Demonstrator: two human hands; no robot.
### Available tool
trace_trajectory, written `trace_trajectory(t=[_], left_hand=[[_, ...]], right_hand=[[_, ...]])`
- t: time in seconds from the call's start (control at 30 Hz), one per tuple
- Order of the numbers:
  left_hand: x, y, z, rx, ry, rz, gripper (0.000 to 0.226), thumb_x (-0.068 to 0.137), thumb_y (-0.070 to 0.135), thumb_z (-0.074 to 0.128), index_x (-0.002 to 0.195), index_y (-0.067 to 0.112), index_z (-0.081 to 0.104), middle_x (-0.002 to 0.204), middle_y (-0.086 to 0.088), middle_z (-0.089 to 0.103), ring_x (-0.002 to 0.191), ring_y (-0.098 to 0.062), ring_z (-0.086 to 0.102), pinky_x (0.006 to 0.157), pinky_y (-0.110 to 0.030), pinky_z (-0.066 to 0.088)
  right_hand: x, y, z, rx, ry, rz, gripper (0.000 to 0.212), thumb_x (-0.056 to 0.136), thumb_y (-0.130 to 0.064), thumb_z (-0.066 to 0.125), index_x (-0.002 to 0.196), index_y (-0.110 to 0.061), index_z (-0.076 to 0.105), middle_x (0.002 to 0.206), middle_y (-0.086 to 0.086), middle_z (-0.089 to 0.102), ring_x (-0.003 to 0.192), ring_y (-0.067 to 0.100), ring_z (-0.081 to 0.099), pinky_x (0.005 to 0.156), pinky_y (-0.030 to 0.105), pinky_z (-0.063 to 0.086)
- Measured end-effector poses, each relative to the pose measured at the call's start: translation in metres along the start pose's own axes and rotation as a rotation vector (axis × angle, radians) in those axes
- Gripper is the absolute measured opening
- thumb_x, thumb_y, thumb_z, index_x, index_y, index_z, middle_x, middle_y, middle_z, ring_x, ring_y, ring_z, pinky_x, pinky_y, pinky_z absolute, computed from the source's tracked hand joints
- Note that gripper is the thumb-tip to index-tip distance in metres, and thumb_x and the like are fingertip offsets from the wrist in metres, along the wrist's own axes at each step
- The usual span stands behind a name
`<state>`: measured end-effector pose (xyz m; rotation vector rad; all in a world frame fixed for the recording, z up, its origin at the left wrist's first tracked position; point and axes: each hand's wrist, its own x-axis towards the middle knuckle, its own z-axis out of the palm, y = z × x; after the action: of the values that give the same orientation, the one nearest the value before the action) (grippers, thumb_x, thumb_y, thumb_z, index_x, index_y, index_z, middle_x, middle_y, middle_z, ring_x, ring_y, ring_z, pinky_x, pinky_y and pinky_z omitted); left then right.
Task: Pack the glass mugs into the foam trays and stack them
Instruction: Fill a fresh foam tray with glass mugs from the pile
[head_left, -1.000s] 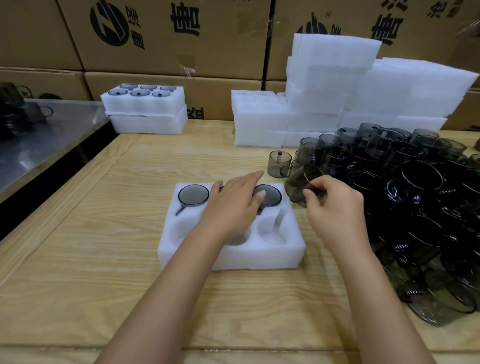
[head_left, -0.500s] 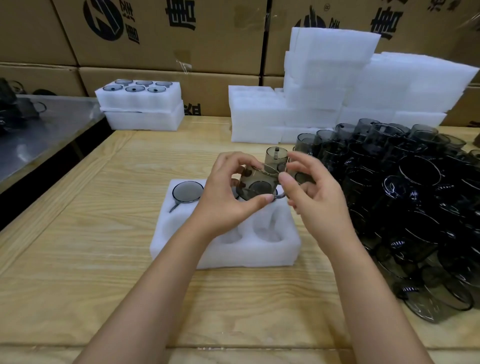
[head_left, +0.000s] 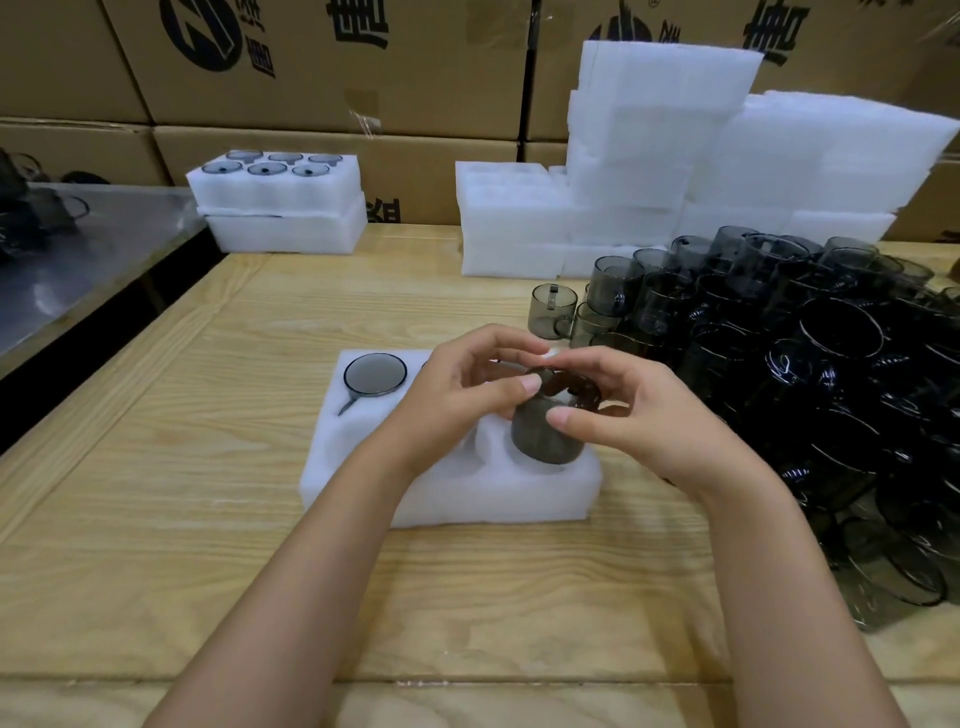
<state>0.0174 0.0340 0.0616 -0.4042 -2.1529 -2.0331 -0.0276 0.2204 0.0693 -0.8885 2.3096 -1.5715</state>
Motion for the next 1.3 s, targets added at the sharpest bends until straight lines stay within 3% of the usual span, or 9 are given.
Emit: trace_trajectory(t=[0.1, 0.3, 0.53, 0.67, 0.77, 0.93, 1.07, 1.2, 1.3], left_hand=[[0.0, -0.004, 0.001, 0.038, 0.024, 0.007, 0.023, 0.076, 0.012, 0.066, 0.099, 0.01, 0.064, 0.111, -0.016, 0.065, 0.1, -0.035, 0.062, 0.085, -0.042, 0.051], [0.0, -0.003, 0.0, 0.082, 0.019, -0.009, 0.024, 0.072, 0.009, 0.065, 0.095, 0.008, 0.064, 0.105, -0.023, 0.065, 0.104, -0.039, 0.06, 0.087, -0.048, 0.049], [0.001, -0.005, 0.005, 0.192, 0.067, -0.048, 0.014, 0.069, 0.011, 0.063, 0.081, 0.017, 0.063, 0.074, 0.011, 0.059, 0.067, -0.008, 0.052, 0.07, -0.03, 0.044], [0.002, -0.005, 0.006, 0.293, 0.081, -0.051, 0.011, 0.07, 0.013, 0.063, 0.078, 0.02, 0.064, 0.088, -0.01, 0.056, 0.071, -0.008, 0.053, 0.071, -0.026, 0.045], [0.001, -0.006, 0.008, 0.418, 0.122, 0.045, 0.017, 0.076, 0.008, 0.063, 0.082, 0.024, 0.062, 0.089, -0.002, 0.057, 0.076, -0.001, 0.054, 0.069, -0.013, 0.038], [-0.002, -0.008, 0.015, 0.585, 0.026, 0.256, 0.046, 0.092, 0.037, 0.039, 0.133, 0.018, 0.05, 0.141, 0.003, 0.046, 0.133, -0.005, 0.036, 0.107, -0.02, 0.027], [0.0, -0.011, 0.019, 0.744, -0.125, 0.183, 0.071, 0.089, 0.056, 0.022, 0.15, 0.019, 0.023, 0.159, 0.008, 0.012, 0.147, -0.004, 0.002, 0.12, -0.037, 0.008], [-0.002, -0.018, 0.024, 1.037, -0.274, -0.004, 0.09, 0.083, 0.075, 0.018, 0.153, 0.02, 0.003, 0.16, 0.012, -0.005, 0.143, 0.003, -0.015, 0.12, -0.037, -0.004], [-0.006, -0.021, 0.026, 1.146, -0.289, -0.095, 0.098, 0.078, 0.08, 0.008, 0.153, 0.018, -0.005, 0.16, 0.008, -0.011, 0.142, 0.002, -0.018, 0.119, -0.036, -0.008]], right_hand=[[0.0, 0.003, -0.001, -0.008, -0.016, 0.014, 0.044, 0.067, -0.032, 0.083, 0.106, -0.044, 0.065, 0.115, -0.011, 0.061, 0.097, 0.023, 0.062, 0.088, 0.041, 0.051], [0.0, 0.002, 0.001, 0.001, -0.091, -0.025, 0.055, 0.056, -0.036, 0.082, 0.107, -0.042, 0.063, 0.107, -0.005, 0.054, 0.087, 0.017, 0.061, 0.085, 0.032, 0.053], [0.003, 0.005, 0.001, -0.082, -0.13, -0.014, 0.056, 0.068, -0.018, 0.082, 0.112, -0.042, 0.058, 0.112, -0.012, 0.057, 0.099, 0.004, 0.058, 0.093, 0.017, 0.043], [0.003, 0.005, -0.001, -0.294, -0.134, -0.006, 0.05, 0.071, -0.037, 0.078, 0.11, -0.056, 0.054, 0.114, -0.027, 0.055, 0.105, 0.003, 0.046, 0.08, 0.013, 0.033], [0.003, 0.006, 0.001, -0.309, -0.123, -0.003, 0.05, 0.072, -0.046, 0.074, 0.115, -0.056, 0.05, 0.119, -0.03, 0.051, 0.117, 0.006, 0.039, 0.09, 0.019, 0.031], [0.008, 0.0, 0.016, -0.03, -0.03, -0.022, 0.044, 0.088, -0.039, 0.039, 0.132, -0.043, 0.038, 0.144, -0.023, 0.034, 0.137, -0.003, 0.021, 0.114, 0.026, 0.017], [0.011, 0.003, 0.031, -0.3, 0.011, -0.175, 0.04, 0.104, -0.017, 0.024, 0.144, -0.019, 0.031, 0.151, -0.007, 0.025, 0.142, 0.003, 0.011, 0.119, 0.031, 0.007], [0.01, 0.017, 0.029, -0.69, -0.219, 0.034, 0.051, 0.103, -0.033, 0.017, 0.149, -0.036, -0.004, 0.157, -0.013, -0.012, 0.142, 0.014, -0.022, 0.117, 0.043, -0.01], [0.009, 0.017, 0.034, -0.74, -0.235, 0.105, 0.052, 0.102, -0.038, 0.013, 0.147, -0.039, -0.012, 0.155, -0.016, -0.018, 0.141, 0.015, -0.026, 0.116, 0.045, -0.011]])
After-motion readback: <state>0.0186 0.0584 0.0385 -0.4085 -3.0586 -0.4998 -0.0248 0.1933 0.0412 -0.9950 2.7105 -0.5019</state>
